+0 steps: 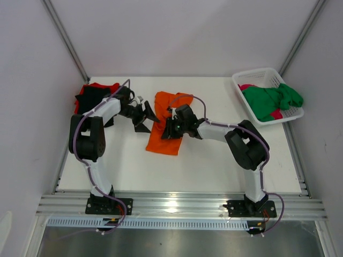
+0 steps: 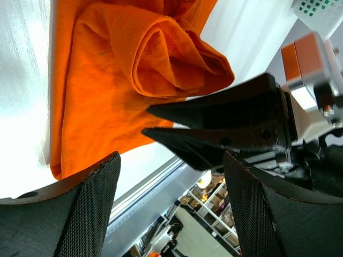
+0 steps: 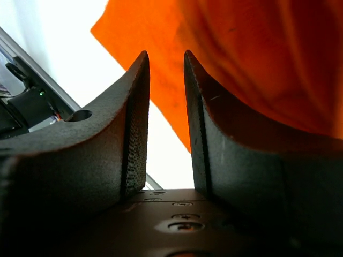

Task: Fold and stack the t-shirts
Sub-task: Fold the folded rectangular tshirt in 1/3 of the way

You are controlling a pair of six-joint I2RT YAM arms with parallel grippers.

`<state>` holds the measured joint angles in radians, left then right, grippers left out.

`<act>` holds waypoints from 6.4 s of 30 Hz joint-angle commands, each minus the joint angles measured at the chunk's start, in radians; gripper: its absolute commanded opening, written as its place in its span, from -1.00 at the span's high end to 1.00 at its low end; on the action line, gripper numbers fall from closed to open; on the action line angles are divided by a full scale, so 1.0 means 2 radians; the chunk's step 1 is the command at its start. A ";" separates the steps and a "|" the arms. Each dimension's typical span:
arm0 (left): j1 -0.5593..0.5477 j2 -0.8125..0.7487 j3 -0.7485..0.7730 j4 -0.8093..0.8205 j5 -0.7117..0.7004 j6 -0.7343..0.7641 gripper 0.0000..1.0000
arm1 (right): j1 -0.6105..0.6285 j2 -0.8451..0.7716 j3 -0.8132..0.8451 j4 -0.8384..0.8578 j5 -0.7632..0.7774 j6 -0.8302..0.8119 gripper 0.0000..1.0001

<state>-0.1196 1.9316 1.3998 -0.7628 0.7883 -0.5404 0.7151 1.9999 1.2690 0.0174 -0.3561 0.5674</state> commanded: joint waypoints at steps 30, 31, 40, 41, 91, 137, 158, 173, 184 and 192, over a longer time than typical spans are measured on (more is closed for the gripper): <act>-0.013 -0.052 -0.107 0.062 0.004 0.004 -0.60 | -0.035 0.085 0.138 -0.048 0.024 -0.061 0.36; -0.016 -0.050 -0.109 0.065 0.003 0.003 -0.60 | -0.037 0.081 0.139 -0.049 0.022 -0.061 0.36; -0.031 -0.033 -0.118 0.076 0.004 -0.003 -0.60 | -0.048 0.065 0.133 -0.055 0.028 -0.069 0.36; -0.031 -0.034 -0.119 0.076 0.004 -0.004 -0.59 | -0.049 0.066 0.131 -0.053 0.027 -0.065 0.36; -0.002 -0.223 -0.061 0.109 0.088 -0.060 -0.73 | 0.031 -0.070 0.003 -0.030 0.063 -0.015 0.37; 0.097 -0.424 -0.126 0.385 0.155 -0.211 -0.99 | 0.016 0.101 0.089 -0.132 0.072 0.002 0.37; 0.098 -0.393 -0.112 0.372 0.161 -0.214 -0.99 | 0.088 -0.086 -0.088 -0.177 0.111 0.031 0.39; 0.097 -0.380 -0.148 0.373 0.162 -0.194 -0.99 | 0.117 -0.161 -0.131 -0.141 0.147 0.020 0.38; 0.096 -0.363 -0.228 0.252 0.127 -0.073 -0.99 | 0.118 -0.232 -0.104 -0.132 0.178 -0.015 0.36; 0.095 -0.400 -0.320 0.177 0.097 -0.017 -0.99 | 0.130 -0.316 -0.192 -0.203 0.239 0.054 0.36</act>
<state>0.0669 1.1862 0.8101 -0.3332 1.0058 -0.6601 0.9646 1.4521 0.9520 -0.2897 0.0475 0.6117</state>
